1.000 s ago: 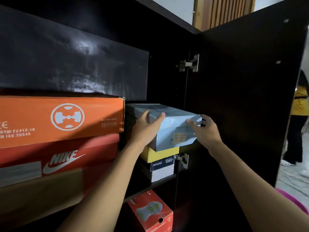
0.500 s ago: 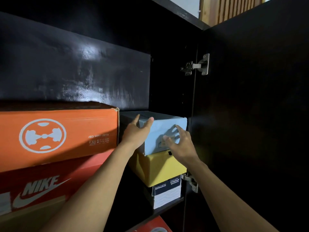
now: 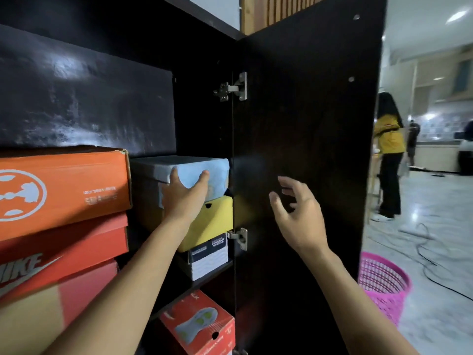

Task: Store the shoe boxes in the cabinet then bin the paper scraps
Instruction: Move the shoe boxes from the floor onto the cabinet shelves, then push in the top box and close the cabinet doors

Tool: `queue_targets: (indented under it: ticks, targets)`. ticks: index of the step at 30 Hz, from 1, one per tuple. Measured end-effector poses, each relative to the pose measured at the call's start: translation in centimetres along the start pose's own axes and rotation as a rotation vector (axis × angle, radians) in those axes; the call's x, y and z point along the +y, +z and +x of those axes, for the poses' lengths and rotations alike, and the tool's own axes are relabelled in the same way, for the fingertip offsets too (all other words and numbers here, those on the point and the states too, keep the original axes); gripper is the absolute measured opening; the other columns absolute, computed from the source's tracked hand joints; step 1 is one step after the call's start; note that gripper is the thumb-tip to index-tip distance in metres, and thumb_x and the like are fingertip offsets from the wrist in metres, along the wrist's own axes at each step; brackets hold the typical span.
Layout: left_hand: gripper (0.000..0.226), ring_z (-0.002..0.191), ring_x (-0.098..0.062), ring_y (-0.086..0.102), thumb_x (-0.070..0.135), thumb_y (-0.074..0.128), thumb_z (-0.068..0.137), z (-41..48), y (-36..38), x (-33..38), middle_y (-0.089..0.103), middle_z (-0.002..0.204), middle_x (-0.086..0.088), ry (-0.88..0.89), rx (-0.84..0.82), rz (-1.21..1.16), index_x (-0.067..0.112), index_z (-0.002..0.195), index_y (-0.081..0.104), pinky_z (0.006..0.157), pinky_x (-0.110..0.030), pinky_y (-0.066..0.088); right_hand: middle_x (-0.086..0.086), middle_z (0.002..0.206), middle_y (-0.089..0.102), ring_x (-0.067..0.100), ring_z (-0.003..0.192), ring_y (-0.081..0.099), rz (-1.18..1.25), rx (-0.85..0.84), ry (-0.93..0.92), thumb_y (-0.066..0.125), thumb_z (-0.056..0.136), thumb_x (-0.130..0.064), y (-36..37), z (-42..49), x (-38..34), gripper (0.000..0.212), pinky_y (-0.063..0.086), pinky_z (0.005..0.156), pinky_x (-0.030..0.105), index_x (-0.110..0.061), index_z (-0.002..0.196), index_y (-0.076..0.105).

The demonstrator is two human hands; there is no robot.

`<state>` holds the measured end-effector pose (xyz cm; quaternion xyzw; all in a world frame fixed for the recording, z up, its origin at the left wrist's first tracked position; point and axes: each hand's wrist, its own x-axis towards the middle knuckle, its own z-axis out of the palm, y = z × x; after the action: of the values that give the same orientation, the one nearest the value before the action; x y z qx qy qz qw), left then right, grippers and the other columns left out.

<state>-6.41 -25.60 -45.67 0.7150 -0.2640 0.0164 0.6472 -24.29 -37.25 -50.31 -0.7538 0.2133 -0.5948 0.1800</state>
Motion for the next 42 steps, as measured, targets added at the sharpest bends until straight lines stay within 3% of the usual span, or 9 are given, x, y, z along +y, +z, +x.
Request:
queue_targets:
  ticks: [5,9,15,19,22,26,33,37,42]
  targets:
    - [0.064,0.130,-0.023,0.046,0.057,0.055,0.090,-5.3,2.0,3.4,0.045,0.143,0.003,0.081,-0.212,-0.030,0.030,0.145,0.038,0.101,-0.034,0.038,0.007,0.127,0.051,0.020,0.119,0.048,-0.266,0.461,-0.067,0.067,0.087,-0.028,-6.4,-0.9,-0.1,0.041,0.035,0.100,0.027,-0.018,0.126,0.057]
    - [0.044,0.110,-0.013,0.059,0.056,0.057,0.088,-7.8,2.3,5.8,0.060,0.113,0.010,0.223,-0.396,-0.016,0.035,0.126,0.056,0.102,-0.041,0.047,0.005,0.159,0.024,0.018,0.145,0.026,-0.042,0.173,0.320,0.061,0.094,-0.035,-8.6,0.2,0.6,0.073,0.026,0.113,0.034,-0.019,0.154,0.022]
    - [0.044,0.106,-0.001,0.058,0.053,0.056,0.090,-10.1,1.3,8.0,0.061,0.122,0.013,0.408,-0.508,0.021,0.040,0.131,0.052,0.099,-0.035,0.048,-0.007,0.118,0.063,0.015,0.112,0.062,0.240,0.115,0.397,0.062,0.092,-0.037,-9.5,0.6,1.8,0.046,0.050,0.101,0.047,-0.028,0.135,0.047]
    - [0.050,0.106,0.003,0.055,0.056,0.053,0.091,-10.8,0.7,8.5,0.054,0.133,0.013,0.485,-0.493,0.020,0.046,0.138,0.043,0.098,-0.034,0.049,-0.023,0.111,0.061,0.008,0.116,0.057,0.302,0.021,0.231,0.059,0.098,-0.026,-8.9,-1.0,-0.3,0.041,0.046,0.104,0.036,-0.024,0.138,0.051]
    - [0.056,0.112,0.000,0.052,0.056,0.052,0.091,-11.6,0.2,8.3,0.046,0.144,0.011,0.535,-0.417,0.027,0.047,0.143,0.034,0.092,-0.028,0.048,-0.010,0.123,0.066,0.012,0.119,0.060,0.340,-0.152,0.043,0.057,0.098,-0.028,-6.9,-2.0,-2.4,0.037,0.048,0.102,0.047,-0.025,0.135,0.056]
    - [0.067,0.144,-0.014,0.027,0.051,0.057,0.091,-11.8,-2.0,7.6,0.024,0.159,0.010,0.562,-0.296,0.043,0.044,0.148,0.024,0.112,-0.038,0.033,-0.011,0.150,0.046,0.004,0.139,0.040,0.314,-0.296,-0.165,0.061,0.095,-0.036,-2.5,-3.2,-5.3,0.064,0.039,0.113,0.039,-0.024,0.152,0.035]
    - [0.065,0.141,-0.010,0.034,0.031,0.061,0.094,-8.2,-7.3,5.8,0.038,0.154,0.005,0.567,-0.131,0.092,0.032,0.151,0.029,0.114,-0.035,0.034,-0.011,0.165,0.003,0.006,0.151,0.001,0.388,-0.367,-0.230,0.058,0.092,-0.048,4.5,-5.1,-9.4,0.082,0.015,0.119,0.028,-0.045,0.151,0.001]
    - [0.063,0.134,-0.010,0.042,0.015,0.059,0.095,-6.4,-8.4,4.8,0.043,0.146,0.009,0.533,-0.067,0.012,0.023,0.151,0.031,0.097,-0.017,0.038,-0.022,0.159,-0.010,-0.001,0.148,-0.012,0.314,-0.395,-0.237,0.059,0.093,-0.047,7.5,-4.9,-10.5,0.085,0.011,0.115,0.022,-0.049,0.147,-0.005]
    - [0.063,0.120,-0.001,0.040,0.007,0.052,0.098,-3.6,-10.6,3.1,0.040,0.130,0.015,0.513,-0.014,-0.013,0.020,0.153,0.024,0.077,0.007,0.032,-0.009,0.163,-0.015,0.012,0.150,-0.017,0.157,-0.420,-0.238,0.059,0.092,-0.053,11.6,-4.4,-12.5,0.092,0.019,0.122,0.036,-0.039,0.153,-0.007]
